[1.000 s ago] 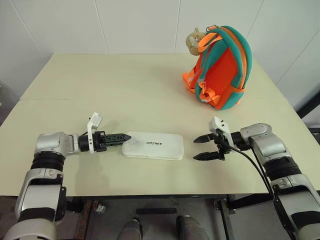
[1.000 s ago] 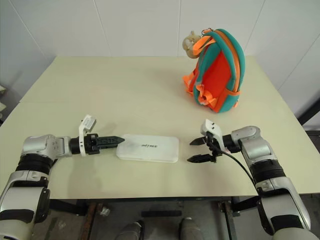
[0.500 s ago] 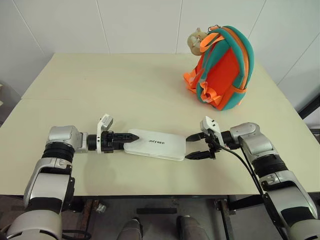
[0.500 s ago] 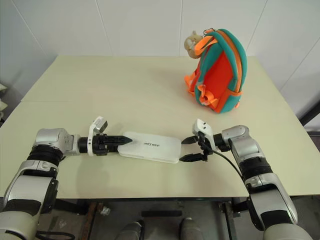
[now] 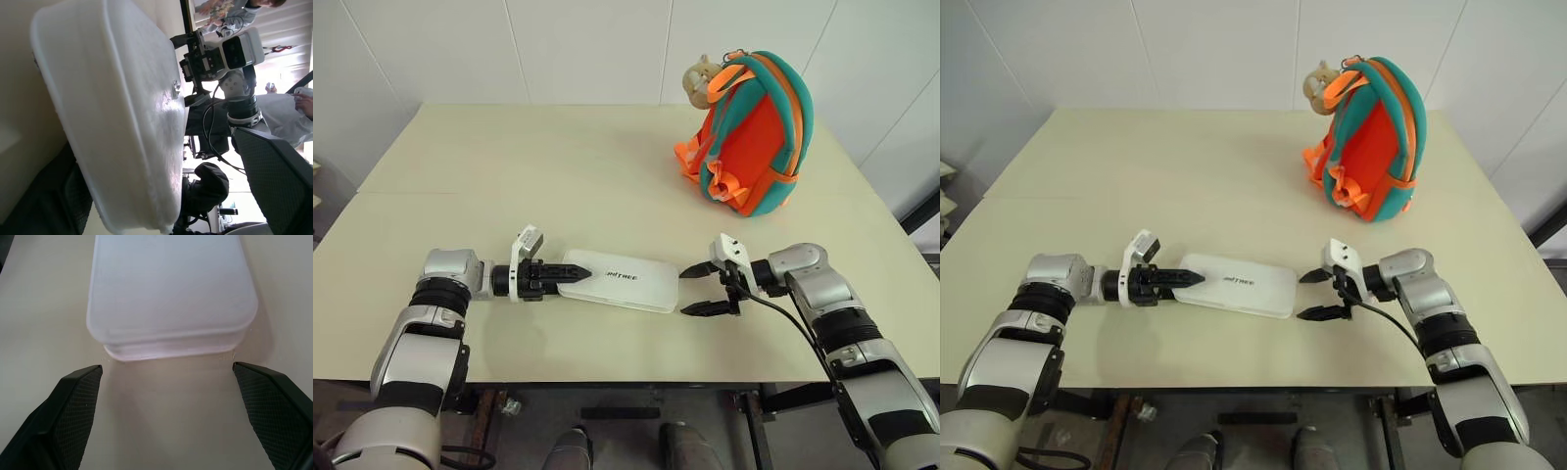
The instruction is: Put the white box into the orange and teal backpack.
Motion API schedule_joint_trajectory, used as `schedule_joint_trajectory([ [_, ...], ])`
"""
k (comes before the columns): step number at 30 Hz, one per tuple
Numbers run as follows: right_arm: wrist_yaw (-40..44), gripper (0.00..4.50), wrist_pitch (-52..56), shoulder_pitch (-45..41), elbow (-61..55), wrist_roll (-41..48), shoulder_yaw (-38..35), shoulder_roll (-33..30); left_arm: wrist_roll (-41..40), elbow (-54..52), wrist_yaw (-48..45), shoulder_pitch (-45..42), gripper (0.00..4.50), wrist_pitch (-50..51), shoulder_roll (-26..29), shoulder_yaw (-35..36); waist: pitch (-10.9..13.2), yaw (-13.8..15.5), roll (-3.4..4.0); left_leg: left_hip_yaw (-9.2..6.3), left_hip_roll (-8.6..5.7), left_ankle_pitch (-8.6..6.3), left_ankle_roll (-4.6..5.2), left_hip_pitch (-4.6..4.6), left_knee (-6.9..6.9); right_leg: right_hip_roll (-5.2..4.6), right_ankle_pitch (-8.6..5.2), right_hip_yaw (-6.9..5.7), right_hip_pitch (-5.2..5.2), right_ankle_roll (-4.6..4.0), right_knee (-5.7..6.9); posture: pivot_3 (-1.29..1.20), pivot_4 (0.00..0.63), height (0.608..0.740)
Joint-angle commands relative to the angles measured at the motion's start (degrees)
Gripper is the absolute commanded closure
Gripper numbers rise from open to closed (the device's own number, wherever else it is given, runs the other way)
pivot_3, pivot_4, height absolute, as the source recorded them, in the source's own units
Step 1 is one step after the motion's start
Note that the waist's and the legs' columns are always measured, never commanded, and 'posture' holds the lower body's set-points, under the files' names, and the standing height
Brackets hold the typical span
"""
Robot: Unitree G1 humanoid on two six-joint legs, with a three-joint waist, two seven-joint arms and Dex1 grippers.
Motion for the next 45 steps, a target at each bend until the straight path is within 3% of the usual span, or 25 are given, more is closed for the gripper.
schedule_joint_trajectory([
  [1, 0.4, 0.0, -1.6, 1.7, -1.9, -0.4, -0.7, -2.0, 1.3, 0.5, -4.5, -1.4, 1.48, -0.5, 0.0, -1.9, 0.0, -0.1, 0.0, 0.0, 0.0, 0.0, 0.0, 0.0, 0.0, 0.0, 0.0, 0.0, 0.0, 0.0, 0.0, 0.0, 0.15, 0.74],
  [6, 0.1, 0.0, -2.0, 3.8, -3.5, -0.1, -1.0, -3.3, 1.8, -0.1, -6.7, -1.8, 3.06, -0.3, 0.5, -2.9, 0.0, -0.1, -0.01, -0.01, 0.0, 0.0, 0.0, 0.0, 0.01, 0.0, -0.01, 0.0, 0.01, 0.01, 0.01, 0.0, 0.15, 0.74],
  [7, 0.1, 0.0, -1.9, 4.1, -3.7, -0.1, -1.1, -3.5, 1.7, -0.1, -6.4, -1.9, 3.11, -0.2, 0.5, -2.7, 0.0, -0.1, -0.01, -0.02, 0.0, 0.0, 0.01, 0.0, 0.02, 0.0, -0.01, 0.0, 0.01, 0.01, 0.01, 0.0, 0.15, 0.74],
  [11, -0.1, 0.0, -1.9, 6.5, -5.5, 0.2, -1.6, -4.7, -0.4, -4.0, -7.5, -0.4, 3.11, 1.7, 1.3, -2.2, 0.0, -0.1, -0.01, -0.03, 0.0, 0.0, 0.0, 0.0, 0.03, 0.0, -0.01, 0.0, 0.02, 0.01, 0.02, 0.0, 0.15, 0.74],
  [15, -1.9, 0.0, -0.9, 10.0, -8.2, 1.1, -3.3, -5.8, -6.6, -18.0, -8.1, 7.2, 3.11, 4.3, 4.1, 1.1, 0.0, 0.0, -0.01, -0.05, 0.0, -0.05, 0.0, -0.02, 0.01, 0.0, -0.06, 0.02, 0.02, 0.05, -0.02, 0.0, 0.15, 0.74],
  [22, -14.1, 0.0, 3.4, 12.1, -13.3, 4.9, -13.2, -6.1, -13.2, -34.9, -0.8, 18.0, 3.11, 7.7, 8.6, 9.8, 0.0, 0.1, 0.0, -0.08, 0.02, -0.09, -0.01, -0.01, 0.06, -0.01, -0.12, 0.02, 0.01, -0.02, 0.07, 0.0, 0.15, 0.74],
  [27, -25.4, 0.0, 4.4, 11.7, -14.3, 6.6, -22.8, -6.9, -16.1, -37.9, 8.4, 20.8, 3.11, 3.7, 5.9, 21.5, 0.0, 0.2, 0.0, -0.08, 0.03, -0.07, -0.01, 0.01, 0.06, -0.02, -0.09, 0.01, 0.01, -0.08, 0.05, 0.0, 0.15, 0.74],
  [31, -37.6, 0.0, 3.6, 7.6, -11.7, 4.6, -27.9, -7.1, -17.4, -42.5, 13.3, 22.9, 3.11, 0.8, 4.2, 25.6, 0.0, 0.2, 0.01, -0.06, 0.02, -0.08, -0.01, -0.01, 0.04, -0.06, -0.09, 0.02, 0.01, -0.09, -0.01, 0.0, 0.15, 0.74],
  [37, -50.5, 0.0, 4.3, -2.3, -6.2, 1.8, -28.4, -5.7, -19.4, -46.0, 17.3, 24.7, 3.11, -0.2, 2.7, 26.6, 0.0, -0.2, 0.01, 0.02, 0.03, -0.09, -0.01, 0.01, 0.0, -0.06, -0.09, 0.04, -0.02, -0.1, -0.01, 0.0, 0.15, 0.74],
  [45, -54.0, 0.0, 2.7, -14.2, 7.8, 1.1, -25.7, -1.4, -21.8, -46.9, 20.9, 25.2, 3.11, -1.3, 0.9, 27.5, 0.0, -0.3, 0.01, 0.03, 0.03, -0.1, 0.01, -0.02, -0.04, -0.06, -0.09, 0.04, -0.03, -0.1, -0.05, 0.0, 0.15, 0.74],
])
